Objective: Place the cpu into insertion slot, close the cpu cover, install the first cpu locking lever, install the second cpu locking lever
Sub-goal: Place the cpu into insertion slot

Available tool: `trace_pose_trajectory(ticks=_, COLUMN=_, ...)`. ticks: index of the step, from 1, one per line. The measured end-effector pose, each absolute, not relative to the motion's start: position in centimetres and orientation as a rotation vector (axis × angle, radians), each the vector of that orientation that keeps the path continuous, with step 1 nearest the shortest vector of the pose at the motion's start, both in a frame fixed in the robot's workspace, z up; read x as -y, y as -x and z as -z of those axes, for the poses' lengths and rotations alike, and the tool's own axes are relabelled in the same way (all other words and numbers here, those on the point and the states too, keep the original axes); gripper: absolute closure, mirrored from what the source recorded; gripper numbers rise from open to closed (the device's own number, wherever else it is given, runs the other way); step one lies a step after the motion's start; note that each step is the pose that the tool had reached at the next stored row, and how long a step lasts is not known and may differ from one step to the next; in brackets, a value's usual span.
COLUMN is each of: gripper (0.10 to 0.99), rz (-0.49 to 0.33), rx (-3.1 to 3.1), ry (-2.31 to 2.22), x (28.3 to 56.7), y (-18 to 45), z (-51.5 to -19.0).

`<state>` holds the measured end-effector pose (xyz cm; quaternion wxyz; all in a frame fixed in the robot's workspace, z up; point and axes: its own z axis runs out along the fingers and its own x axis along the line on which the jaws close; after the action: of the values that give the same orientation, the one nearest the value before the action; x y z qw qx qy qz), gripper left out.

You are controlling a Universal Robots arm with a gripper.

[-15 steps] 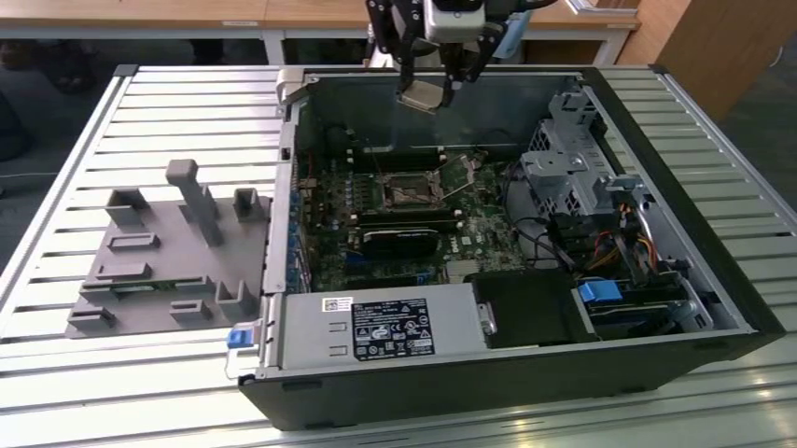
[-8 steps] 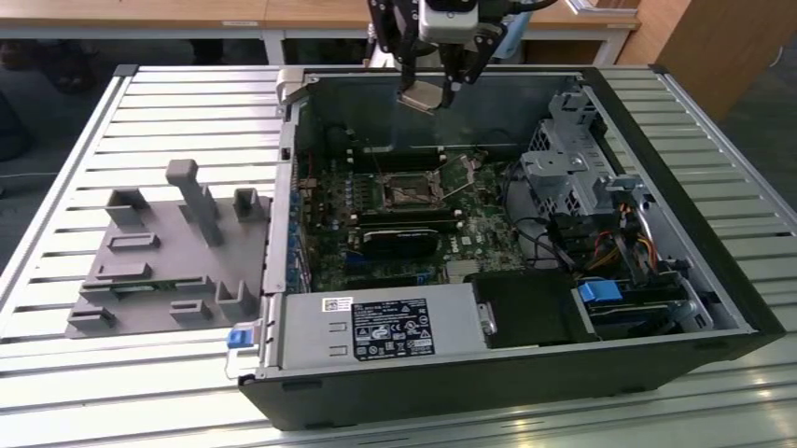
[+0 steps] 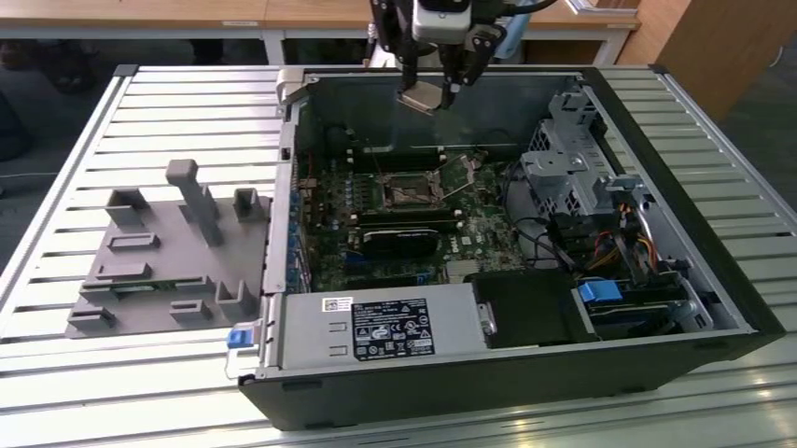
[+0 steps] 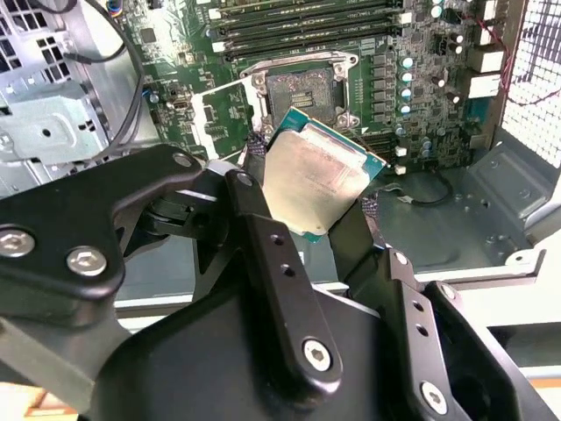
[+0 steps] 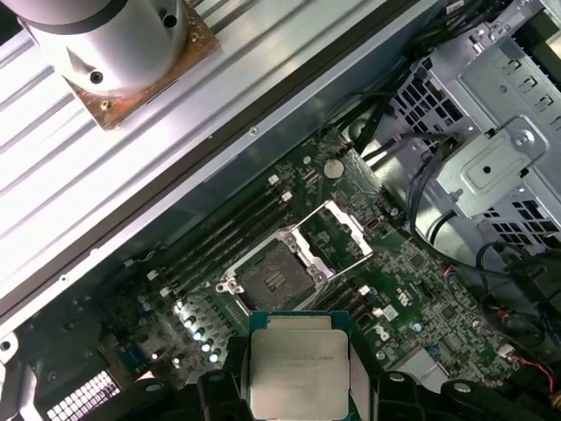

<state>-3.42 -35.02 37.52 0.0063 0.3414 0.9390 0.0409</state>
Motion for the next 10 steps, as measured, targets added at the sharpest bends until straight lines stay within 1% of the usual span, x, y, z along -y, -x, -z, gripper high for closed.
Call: trace_pose_trajectory(ticks=10, gripper=0.545, rz=-0.127, rx=-2.889, ry=-1.186, x=35.00, y=3.42, z=-37.45)
